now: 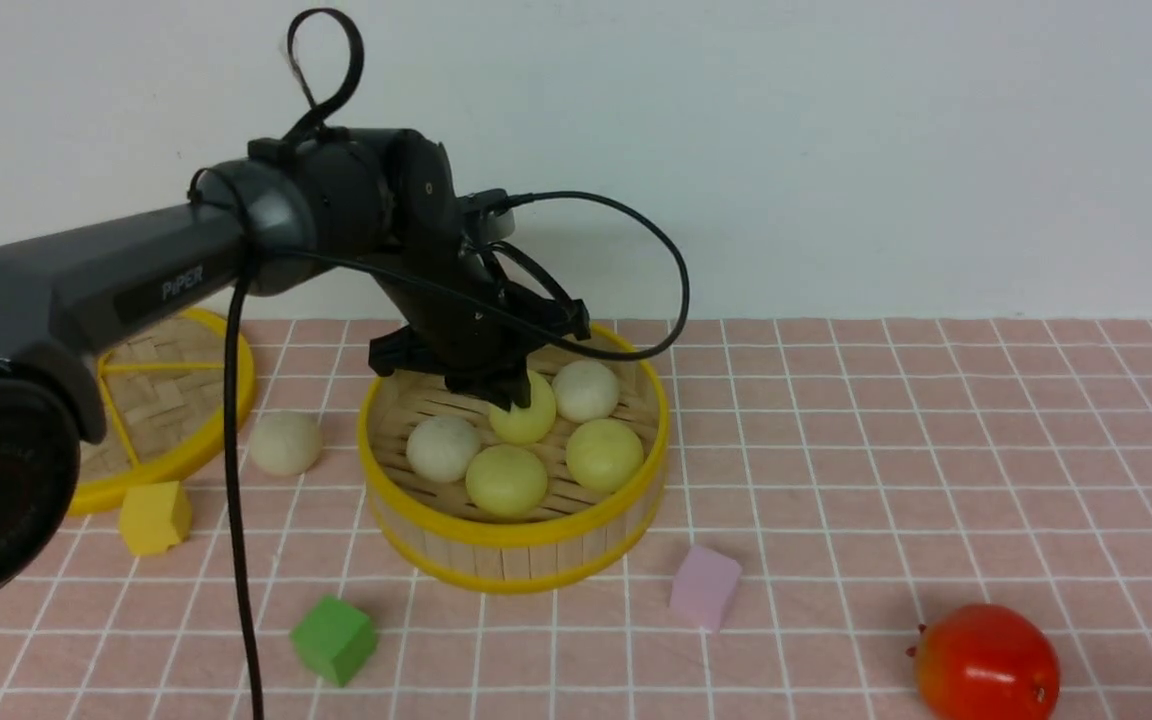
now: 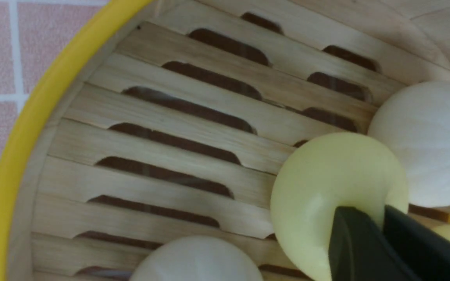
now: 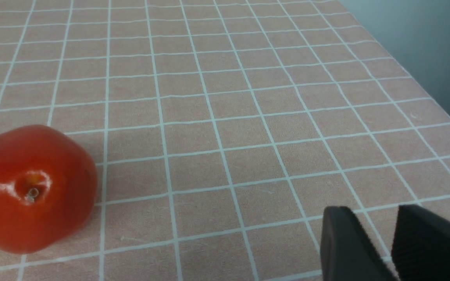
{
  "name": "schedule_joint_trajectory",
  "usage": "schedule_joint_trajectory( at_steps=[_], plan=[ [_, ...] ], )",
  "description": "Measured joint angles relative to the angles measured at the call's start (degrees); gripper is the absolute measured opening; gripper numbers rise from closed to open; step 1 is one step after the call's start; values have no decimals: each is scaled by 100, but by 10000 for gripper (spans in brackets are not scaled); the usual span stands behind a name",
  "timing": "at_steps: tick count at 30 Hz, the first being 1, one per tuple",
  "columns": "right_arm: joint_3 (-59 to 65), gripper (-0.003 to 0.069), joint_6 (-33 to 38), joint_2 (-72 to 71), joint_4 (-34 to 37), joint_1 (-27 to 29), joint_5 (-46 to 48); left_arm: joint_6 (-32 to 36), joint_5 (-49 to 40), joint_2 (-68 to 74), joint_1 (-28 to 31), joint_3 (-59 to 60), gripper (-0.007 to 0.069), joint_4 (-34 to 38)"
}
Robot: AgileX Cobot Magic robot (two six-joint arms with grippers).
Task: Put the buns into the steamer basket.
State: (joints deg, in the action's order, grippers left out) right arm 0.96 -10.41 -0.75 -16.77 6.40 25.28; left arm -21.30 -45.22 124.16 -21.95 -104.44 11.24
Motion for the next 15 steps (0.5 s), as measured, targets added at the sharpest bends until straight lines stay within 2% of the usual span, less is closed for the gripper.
schedule_joint_trajectory(
  at_steps=[5,6,7,10,15],
  plan=[
    [0,237,0,0,0,0,0,-6,-42,-103,0,0,294,-117],
    [0,237,0,0,0,0,0,2,-53,-129,0,0,302,-116],
    [0,237,0,0,0,0,0,84,-113,-230,0,0,348,-116],
    [0,237,0,0,0,0,0,215,-271,-489,27,0,391,-122],
    [0,237,0,0,0,0,0,306,-609,-1011,323,0,387,-297]
  ],
)
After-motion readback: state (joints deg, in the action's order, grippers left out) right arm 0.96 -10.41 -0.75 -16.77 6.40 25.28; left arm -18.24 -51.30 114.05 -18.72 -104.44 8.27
